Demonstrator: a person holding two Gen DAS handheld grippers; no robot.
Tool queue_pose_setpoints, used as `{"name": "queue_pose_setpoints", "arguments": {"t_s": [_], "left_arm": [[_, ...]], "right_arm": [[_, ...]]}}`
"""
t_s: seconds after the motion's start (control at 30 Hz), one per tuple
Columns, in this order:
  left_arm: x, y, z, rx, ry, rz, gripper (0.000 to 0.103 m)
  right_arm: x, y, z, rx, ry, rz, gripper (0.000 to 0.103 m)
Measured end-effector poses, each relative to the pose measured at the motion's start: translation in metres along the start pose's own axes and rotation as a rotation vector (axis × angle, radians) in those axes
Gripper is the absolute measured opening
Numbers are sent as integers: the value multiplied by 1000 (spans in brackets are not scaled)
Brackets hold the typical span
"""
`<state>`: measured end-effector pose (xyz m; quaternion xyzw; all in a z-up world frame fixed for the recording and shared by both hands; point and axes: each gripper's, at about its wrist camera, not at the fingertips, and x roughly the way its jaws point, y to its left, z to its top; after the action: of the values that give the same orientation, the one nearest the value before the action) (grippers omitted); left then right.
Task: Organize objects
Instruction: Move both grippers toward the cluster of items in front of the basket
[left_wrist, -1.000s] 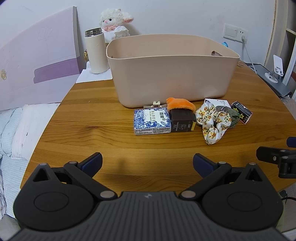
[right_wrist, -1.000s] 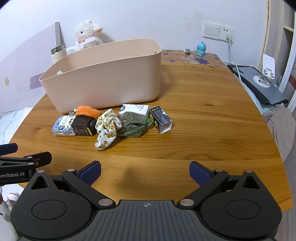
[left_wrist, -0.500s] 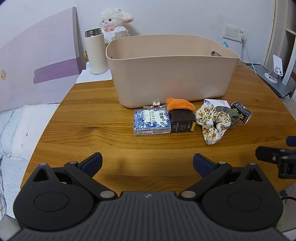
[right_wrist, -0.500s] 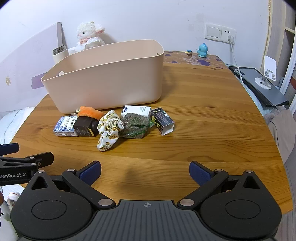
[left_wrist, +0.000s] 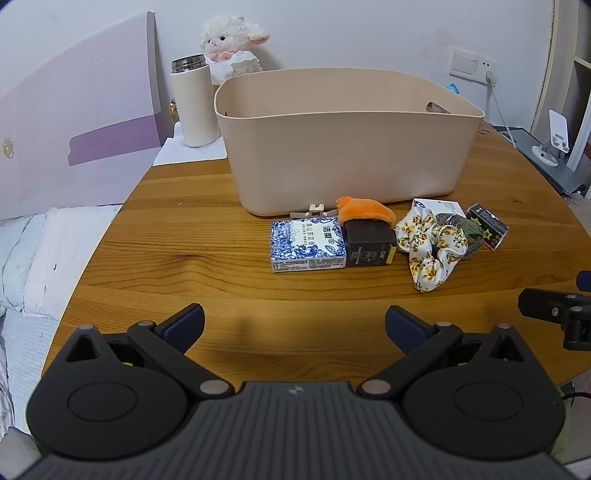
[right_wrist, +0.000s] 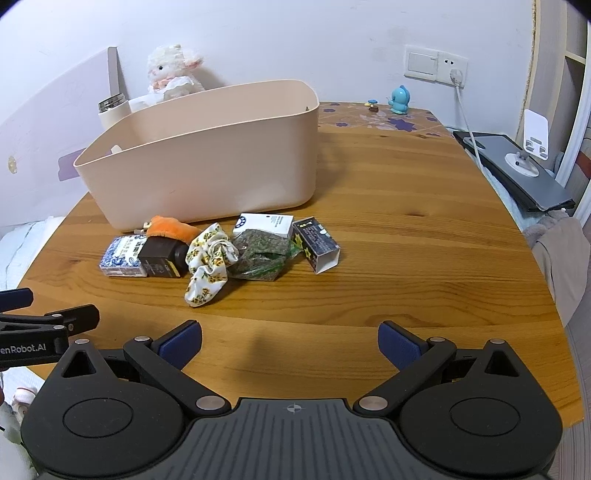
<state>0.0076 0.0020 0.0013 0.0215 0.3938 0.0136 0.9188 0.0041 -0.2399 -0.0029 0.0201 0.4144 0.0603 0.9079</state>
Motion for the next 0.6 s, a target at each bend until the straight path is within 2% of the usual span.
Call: {"name": "queue_pose_setpoints", "arguments": {"t_s": [0.6], "left_arm": [[26, 3, 15, -2, -3, 38, 103]], "right_arm": [[27, -12, 20, -24, -10, -63, 103]]}}
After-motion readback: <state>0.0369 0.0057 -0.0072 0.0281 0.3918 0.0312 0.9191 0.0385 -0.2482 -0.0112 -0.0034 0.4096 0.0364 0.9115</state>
